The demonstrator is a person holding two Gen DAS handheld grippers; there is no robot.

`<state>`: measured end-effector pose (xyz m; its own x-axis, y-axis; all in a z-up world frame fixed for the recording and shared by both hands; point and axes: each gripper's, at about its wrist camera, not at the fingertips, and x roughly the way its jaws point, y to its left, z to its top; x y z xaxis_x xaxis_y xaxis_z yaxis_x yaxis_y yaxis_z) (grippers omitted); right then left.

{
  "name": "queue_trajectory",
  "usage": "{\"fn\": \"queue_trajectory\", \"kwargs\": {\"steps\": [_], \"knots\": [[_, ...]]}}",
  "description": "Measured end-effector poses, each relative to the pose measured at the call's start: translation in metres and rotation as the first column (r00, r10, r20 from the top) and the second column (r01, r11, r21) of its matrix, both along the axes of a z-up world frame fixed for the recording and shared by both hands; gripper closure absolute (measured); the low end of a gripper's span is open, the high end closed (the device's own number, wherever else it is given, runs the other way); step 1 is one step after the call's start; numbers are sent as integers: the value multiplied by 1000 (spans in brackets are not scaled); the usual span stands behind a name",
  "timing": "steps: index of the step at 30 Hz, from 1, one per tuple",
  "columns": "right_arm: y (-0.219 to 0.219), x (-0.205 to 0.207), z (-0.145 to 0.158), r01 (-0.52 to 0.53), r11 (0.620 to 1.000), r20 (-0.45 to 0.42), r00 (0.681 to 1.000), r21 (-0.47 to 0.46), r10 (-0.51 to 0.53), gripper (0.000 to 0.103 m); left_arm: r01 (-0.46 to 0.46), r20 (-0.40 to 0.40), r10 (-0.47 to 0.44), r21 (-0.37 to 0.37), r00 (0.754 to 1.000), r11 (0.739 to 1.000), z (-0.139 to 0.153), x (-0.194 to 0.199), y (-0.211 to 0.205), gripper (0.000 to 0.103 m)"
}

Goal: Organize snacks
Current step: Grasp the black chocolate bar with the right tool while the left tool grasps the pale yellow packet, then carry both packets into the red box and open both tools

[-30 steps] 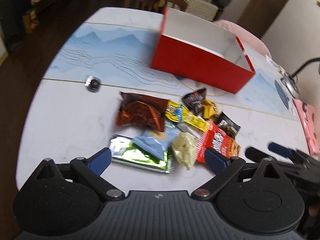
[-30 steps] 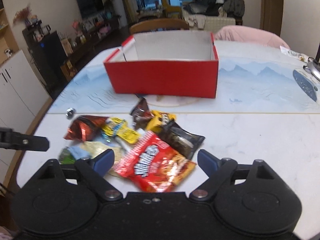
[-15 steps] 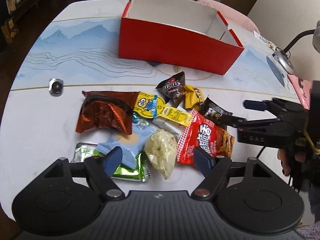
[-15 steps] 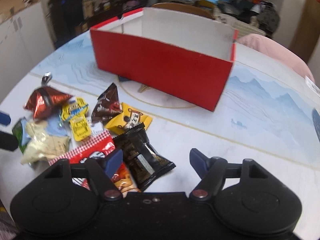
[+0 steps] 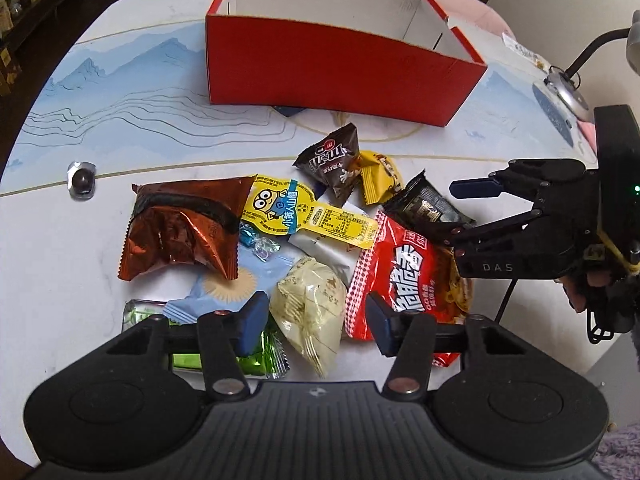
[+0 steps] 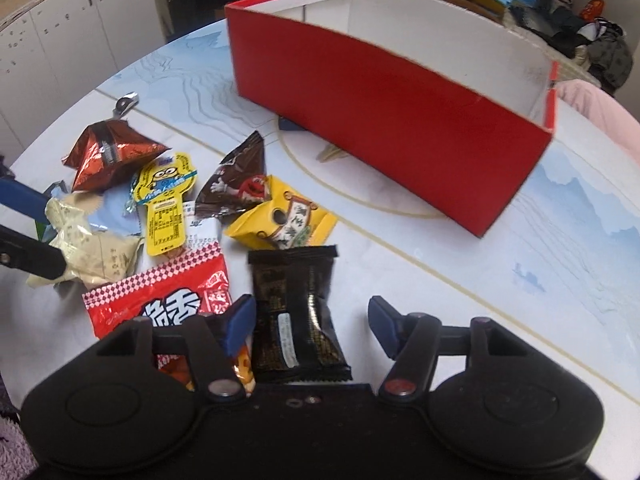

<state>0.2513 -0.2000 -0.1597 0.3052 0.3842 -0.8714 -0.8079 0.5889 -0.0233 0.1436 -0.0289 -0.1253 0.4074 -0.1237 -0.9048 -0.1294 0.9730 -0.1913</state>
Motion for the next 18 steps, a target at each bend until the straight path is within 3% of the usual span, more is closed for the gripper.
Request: {"fn": "queue_trajectory", "kwargs": {"steps": [6, 10, 18], "knots": [[6, -4, -6, -27, 1000, -7, 1000, -12, 27, 60, 19, -22, -19, 29, 1000, 999, -8, 6, -6, 53], [6, -7, -5, -23, 1000, -2, 1000, -3, 23, 61, 22, -27, -21, 61, 999, 998, -11, 9, -8, 63], [0, -11, 2, 22, 999, 15, 1000, 27, -22, 66, 17, 0, -17, 78, 1000, 997, -10, 7, -7, 74]]}}
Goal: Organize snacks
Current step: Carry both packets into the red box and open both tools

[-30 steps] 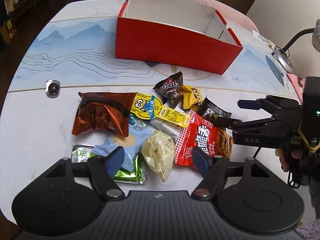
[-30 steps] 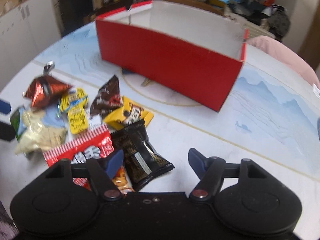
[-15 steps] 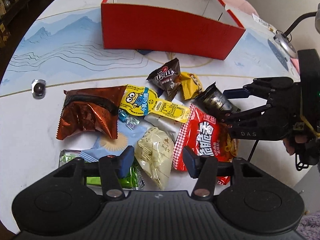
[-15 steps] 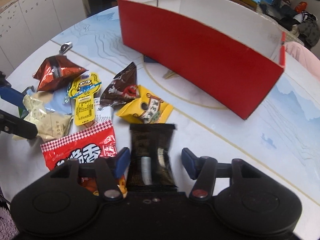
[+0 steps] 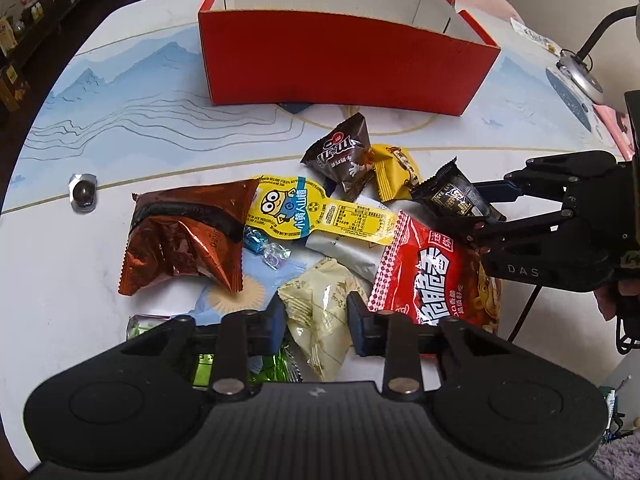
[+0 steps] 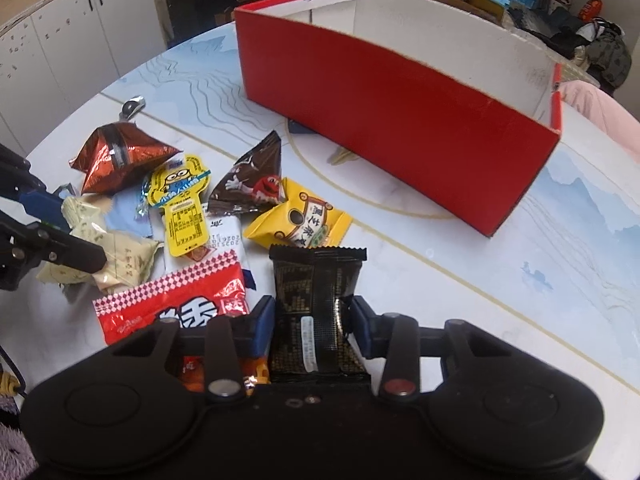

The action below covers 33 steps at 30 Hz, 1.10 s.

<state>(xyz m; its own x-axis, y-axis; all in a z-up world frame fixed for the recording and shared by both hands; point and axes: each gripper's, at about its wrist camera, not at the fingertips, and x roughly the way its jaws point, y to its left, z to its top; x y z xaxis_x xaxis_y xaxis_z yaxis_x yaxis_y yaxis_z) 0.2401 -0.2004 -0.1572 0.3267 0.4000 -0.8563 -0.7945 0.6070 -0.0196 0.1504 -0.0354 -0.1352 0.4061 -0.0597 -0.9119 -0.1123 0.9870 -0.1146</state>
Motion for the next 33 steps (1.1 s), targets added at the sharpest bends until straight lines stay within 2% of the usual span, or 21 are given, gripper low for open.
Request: {"fn": "queue_trajectory", "kwargs": {"steps": [4, 9, 14, 17, 24, 33], "knots": [[-6, -4, 8, 35, 999, 12, 999, 12, -35, 67, -9, 18, 9, -7, 1000, 1000, 5, -3, 2, 80], [-13, -8, 25, 79, 996, 42, 996, 51, -81, 70, -44, 50, 44, -14, 998, 999, 15, -10, 10, 81], [-18, -16, 50, 122, 988, 82, 988, 97, -130, 70, -68, 79, 72, -52, 994, 996, 31, -19, 20, 81], [-21, -21, 67, 133, 983, 90, 985, 129, -145, 70, -75, 104, 83, -82, 991, 994, 45, -23, 26, 81], [-20, -28, 102, 144, 972, 126, 978, 184, -169, 70, -63, 183, 76, -79, 980, 995, 78, -27, 34, 81], [-8, -11, 137, 155, 962, 168, 966, 223, -195, 70, -62, 267, 79, -70, 961, 996, 126, 3, 45, 81]]}}
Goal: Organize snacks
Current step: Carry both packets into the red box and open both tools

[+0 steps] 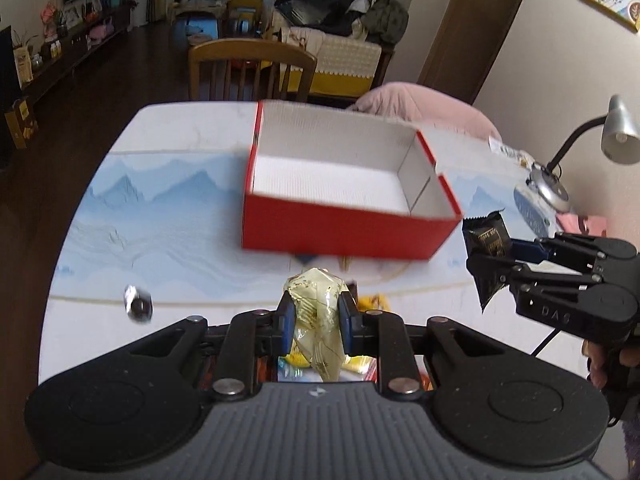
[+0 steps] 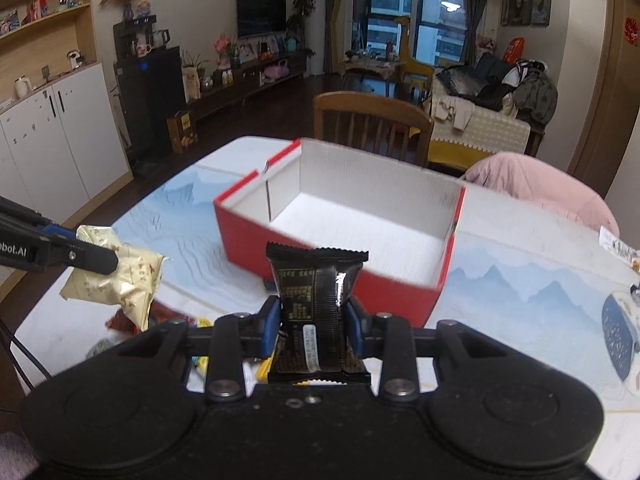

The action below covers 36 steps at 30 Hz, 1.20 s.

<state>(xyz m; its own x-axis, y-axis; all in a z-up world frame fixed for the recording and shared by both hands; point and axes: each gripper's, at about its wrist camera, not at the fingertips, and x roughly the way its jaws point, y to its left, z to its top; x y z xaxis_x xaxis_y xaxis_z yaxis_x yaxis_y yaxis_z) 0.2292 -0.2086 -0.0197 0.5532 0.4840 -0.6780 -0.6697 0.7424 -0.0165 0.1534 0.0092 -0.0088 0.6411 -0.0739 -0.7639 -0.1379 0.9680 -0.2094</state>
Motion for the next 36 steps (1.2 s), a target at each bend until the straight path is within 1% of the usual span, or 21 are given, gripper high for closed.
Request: {"fn": "queue_trajectory", "kwargs": {"steps": [3, 6, 8, 12, 18, 21, 24, 30, 33, 36], "knots": [[3, 12, 10, 12, 1000, 28, 1000, 3, -12, 70, 1, 20, -1, 0, 1000, 1000, 13, 15, 3, 81], [6, 27, 17, 34, 999, 44, 998, 6, -34, 70, -4, 56, 1, 40, 998, 999, 24, 34, 3, 81], [7, 42, 19, 50, 999, 41, 998, 11, -51, 70, -4, 62, 1, 48, 998, 999, 29, 49, 4, 81], [10, 70, 16, 91, 996, 24, 996, 14, -92, 70, -1, 59, -5, 84, 998, 996, 31, 82, 5, 81], [15, 110, 5, 133, 991, -13, 991, 3, -133, 70, -3, 61, -6, 142, 998, 990, 27, 131, 6, 81], [20, 127, -4, 146, 989, -39, 988, -9, -146, 70, 3, 54, -12, 162, 998, 987, 20, 155, 6, 81], [27, 146, -16, 147, 989, -68, 987, -36, -149, 70, 15, 22, -20, 185, 1000, 983, 8, 180, 4, 81], [43, 176, -46, 121, 989, -144, 981, -88, -132, 70, 19, -63, -6, 214, 998, 977, -21, 225, 5, 81], [50, 187, -59, 92, 990, -181, 977, -106, -110, 70, 16, -108, 7, 209, 994, 978, -36, 240, 7, 81], [58, 195, -68, 68, 990, -205, 974, -124, -93, 70, 15, -145, 18, 223, 989, 975, -49, 252, 6, 81]]}}
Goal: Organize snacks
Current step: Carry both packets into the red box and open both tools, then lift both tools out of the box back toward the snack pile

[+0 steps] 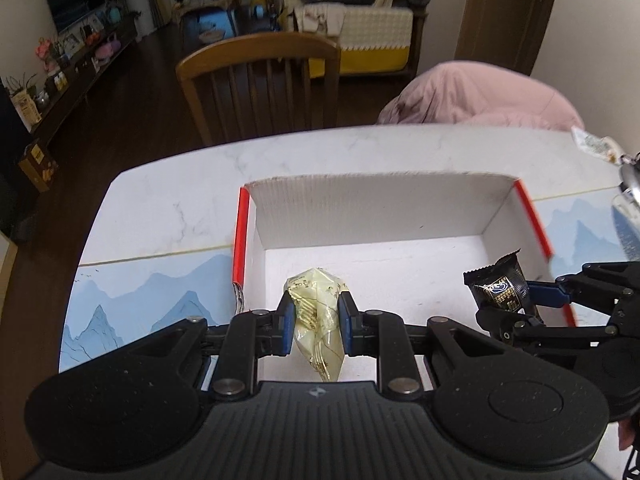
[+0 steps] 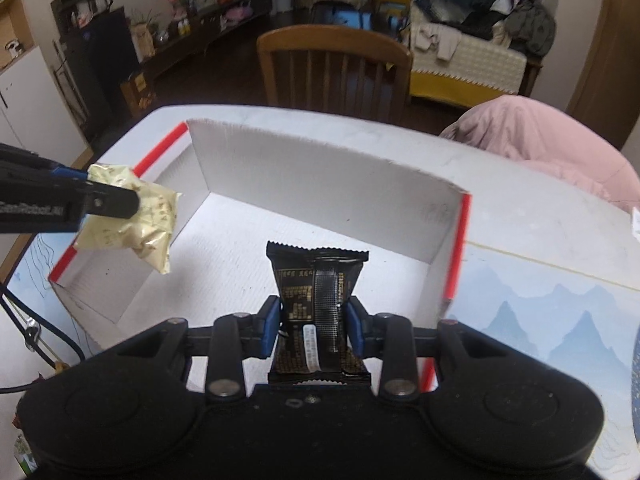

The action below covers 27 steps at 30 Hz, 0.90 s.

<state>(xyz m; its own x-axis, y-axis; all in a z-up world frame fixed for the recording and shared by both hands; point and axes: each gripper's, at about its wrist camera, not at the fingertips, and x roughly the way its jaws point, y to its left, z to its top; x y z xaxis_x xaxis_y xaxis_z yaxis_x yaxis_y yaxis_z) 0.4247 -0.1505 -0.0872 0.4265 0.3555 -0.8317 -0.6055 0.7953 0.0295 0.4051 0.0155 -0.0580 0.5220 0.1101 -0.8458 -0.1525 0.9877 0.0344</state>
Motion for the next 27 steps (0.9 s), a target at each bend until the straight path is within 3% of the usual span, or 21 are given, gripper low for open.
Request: {"fn": "queue_trajectory", "kwargs": {"steps": [15, 27], "knots": [[29, 20, -43, -91, 989, -117, 990, -119, 78, 68, -13, -196, 13, 3, 981, 1000, -58, 22, 4, 81], [28, 16, -49, -90, 984, -129, 989, -154, 70, 64, -1, -218, 0, -5, 976, 1000, -66, 23, 1, 80]]}}
